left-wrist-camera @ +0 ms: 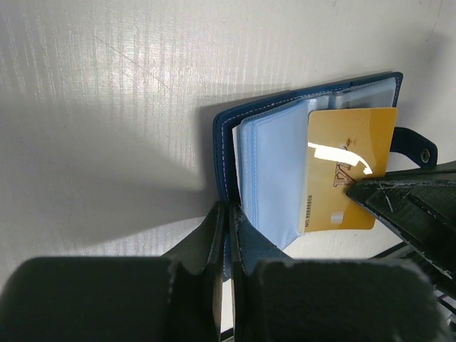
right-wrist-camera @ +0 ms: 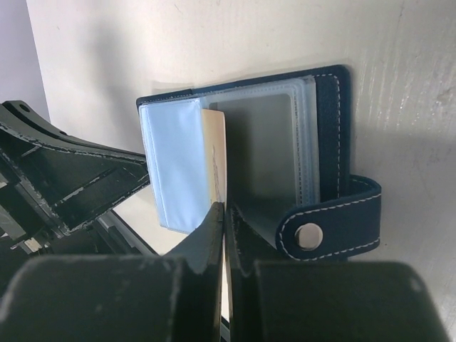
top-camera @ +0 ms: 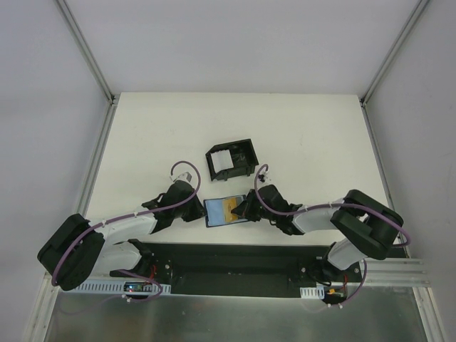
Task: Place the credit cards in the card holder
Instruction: Insert the credit card into the card holder.
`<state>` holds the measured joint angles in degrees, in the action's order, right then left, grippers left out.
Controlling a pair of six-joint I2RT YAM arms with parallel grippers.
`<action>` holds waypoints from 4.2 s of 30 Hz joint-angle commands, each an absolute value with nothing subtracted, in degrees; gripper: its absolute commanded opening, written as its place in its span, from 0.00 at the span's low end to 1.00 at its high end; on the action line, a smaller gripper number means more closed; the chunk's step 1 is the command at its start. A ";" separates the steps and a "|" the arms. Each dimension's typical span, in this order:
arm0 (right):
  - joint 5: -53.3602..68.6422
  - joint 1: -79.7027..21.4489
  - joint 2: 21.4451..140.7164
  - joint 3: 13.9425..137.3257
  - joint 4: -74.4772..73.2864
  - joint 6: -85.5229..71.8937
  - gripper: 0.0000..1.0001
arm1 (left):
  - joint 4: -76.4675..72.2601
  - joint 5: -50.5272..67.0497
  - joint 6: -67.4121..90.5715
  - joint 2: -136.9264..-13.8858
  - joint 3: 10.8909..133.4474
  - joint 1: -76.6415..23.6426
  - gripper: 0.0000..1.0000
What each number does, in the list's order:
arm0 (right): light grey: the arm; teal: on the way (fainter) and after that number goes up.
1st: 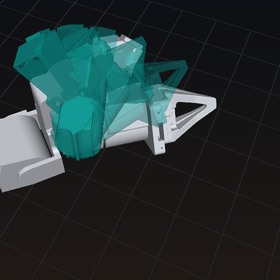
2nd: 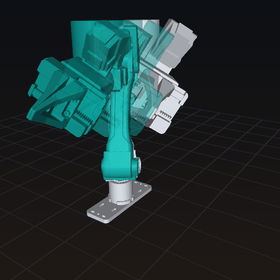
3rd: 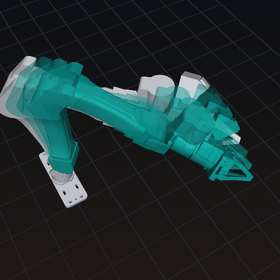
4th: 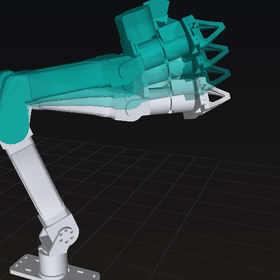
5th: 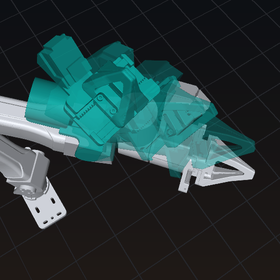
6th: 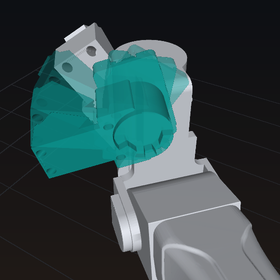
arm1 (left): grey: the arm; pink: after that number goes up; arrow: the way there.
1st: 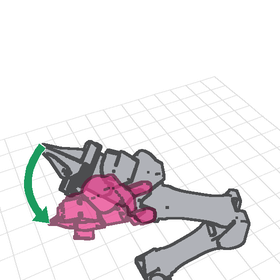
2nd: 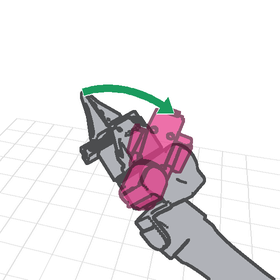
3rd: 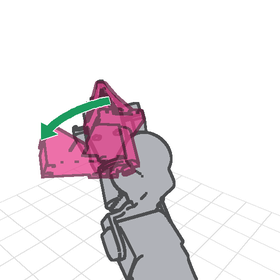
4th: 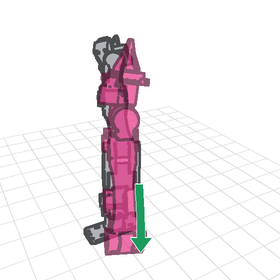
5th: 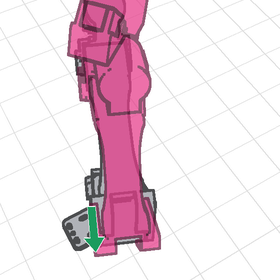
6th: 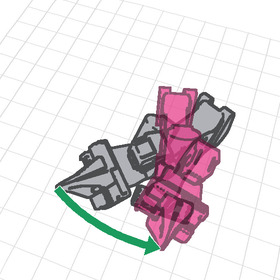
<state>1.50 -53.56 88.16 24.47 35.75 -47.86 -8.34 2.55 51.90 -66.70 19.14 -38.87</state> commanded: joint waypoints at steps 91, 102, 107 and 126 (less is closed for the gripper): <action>-8.60 -57.92 88.77 48.07 -3.41 -28.74 0.42 | -4.58 4.75 46.59 -57.57 20.48 -38.32 0.00; -9.41 -57.83 94.74 51.50 -10.37 -29.88 0.17 | -4.22 13.25 41.75 -58.09 26.97 -38.32 0.00; -9.05 -57.83 95.10 50.89 -10.19 -30.85 0.13 | -6.94 21.08 40.17 -64.15 31.81 -38.93 0.00; -10.90 -56.60 89.47 47.73 -8.00 -31.29 0.13 | -0.18 3.96 48.86 -58.18 19.51 -37.44 0.00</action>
